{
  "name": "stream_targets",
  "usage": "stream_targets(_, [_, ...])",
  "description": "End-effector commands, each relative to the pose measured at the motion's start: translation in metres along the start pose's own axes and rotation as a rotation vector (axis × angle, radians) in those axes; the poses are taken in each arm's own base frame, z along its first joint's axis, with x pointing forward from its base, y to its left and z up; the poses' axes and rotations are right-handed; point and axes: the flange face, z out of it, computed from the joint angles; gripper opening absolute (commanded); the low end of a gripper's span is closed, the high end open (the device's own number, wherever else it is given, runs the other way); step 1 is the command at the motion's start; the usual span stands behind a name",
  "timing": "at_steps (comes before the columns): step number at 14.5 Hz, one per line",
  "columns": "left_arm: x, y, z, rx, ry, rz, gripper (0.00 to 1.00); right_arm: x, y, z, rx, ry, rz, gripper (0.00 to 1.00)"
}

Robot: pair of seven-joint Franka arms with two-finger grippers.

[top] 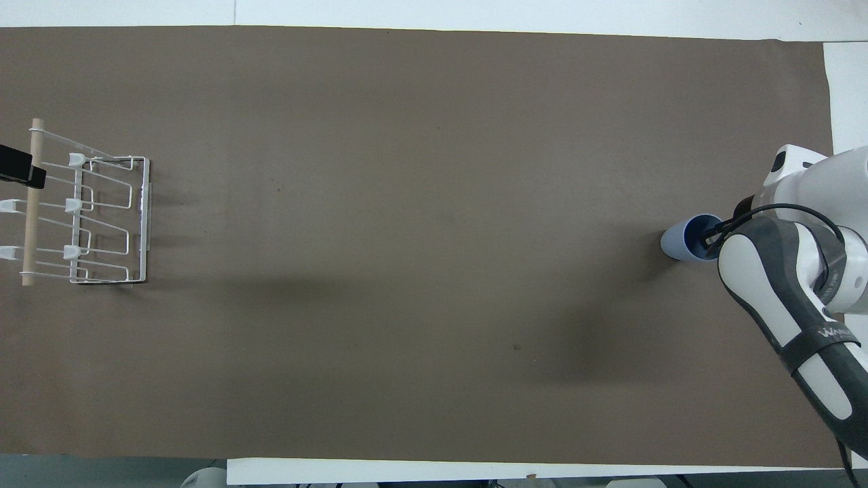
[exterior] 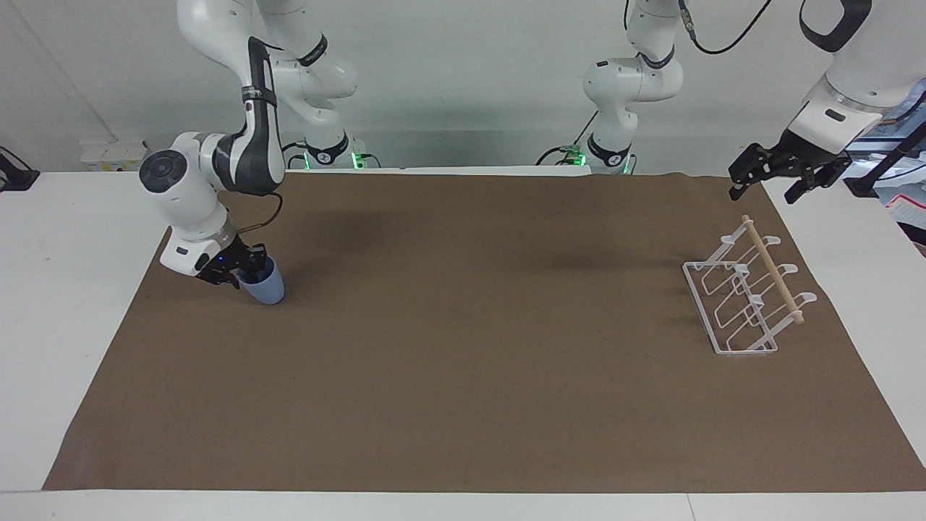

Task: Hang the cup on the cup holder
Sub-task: 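Grasp the light blue cup rim with the right gripper, then lift the cup and carry it toward the rack with the right gripper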

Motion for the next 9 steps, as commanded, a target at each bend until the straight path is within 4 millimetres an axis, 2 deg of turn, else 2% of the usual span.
stream_targets(1, [-0.008, -0.002, -0.002, 0.013, -0.008, -0.005, 1.00, 0.000, -0.003, 0.001, 0.033, 0.010, -0.011, 0.00])
stream_targets(2, [-0.008, -0.002, -0.002, 0.013, -0.008, -0.005, 1.00, 0.006, -0.006, -0.005, 0.068, 0.013, 0.006, 0.00])
stream_targets(4, [-0.008, -0.003, -0.002, 0.013, -0.008, -0.006, 1.00, 0.024, -0.024, -0.022, 0.197, 0.023, 0.041, 0.00])
stream_targets(7, [-0.008, -0.002, -0.002, 0.013, -0.008, -0.005, 1.00, 0.042, -0.041, -0.050, 0.447, 0.042, 0.166, 0.00])
stream_targets(8, [-0.008, -0.003, -0.002, 0.013, -0.008, -0.006, 1.00, 0.049, -0.056, -0.054, 0.523, 0.040, 0.209, 0.00])
stream_targets(9, [-0.008, -0.002, -0.002, 0.013, -0.008, -0.005, 1.00, 0.059, -0.079, -0.057, 0.606, 0.048, 0.237, 0.00])
